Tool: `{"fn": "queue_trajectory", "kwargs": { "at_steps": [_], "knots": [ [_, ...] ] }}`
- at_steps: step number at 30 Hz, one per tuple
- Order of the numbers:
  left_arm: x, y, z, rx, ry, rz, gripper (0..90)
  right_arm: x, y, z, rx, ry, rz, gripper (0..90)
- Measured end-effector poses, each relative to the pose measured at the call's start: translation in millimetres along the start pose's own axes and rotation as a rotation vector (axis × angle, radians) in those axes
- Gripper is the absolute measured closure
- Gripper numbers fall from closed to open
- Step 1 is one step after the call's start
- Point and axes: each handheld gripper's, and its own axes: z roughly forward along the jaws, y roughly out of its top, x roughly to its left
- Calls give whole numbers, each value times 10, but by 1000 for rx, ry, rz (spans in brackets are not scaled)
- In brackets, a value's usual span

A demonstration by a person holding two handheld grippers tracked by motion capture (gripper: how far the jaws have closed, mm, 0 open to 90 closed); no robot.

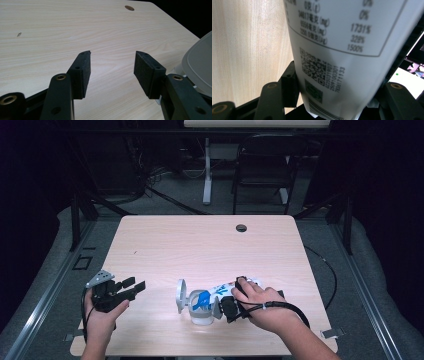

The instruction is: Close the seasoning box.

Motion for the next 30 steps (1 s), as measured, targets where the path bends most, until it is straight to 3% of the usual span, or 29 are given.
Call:
{"fn": "queue_trajectory", "kwargs": {
  "at_steps": [16, 18, 22, 30],
  "knots": [
    [5, -1, -2, 3, 14, 6, 477, 6, 10, 7, 1, -3, 0, 431],
    [10, -4, 1, 16, 30, -11, 477, 5, 9, 8, -2, -6, -3, 431],
    [20, -3, 2, 46, 14, -33, 488, 6, 11, 6, 2, -7, -4, 431],
    [-1, 4, 3, 48, 32, -15, 489, 6, 9, 7, -2, -11, -6, 431]
  ]
}}
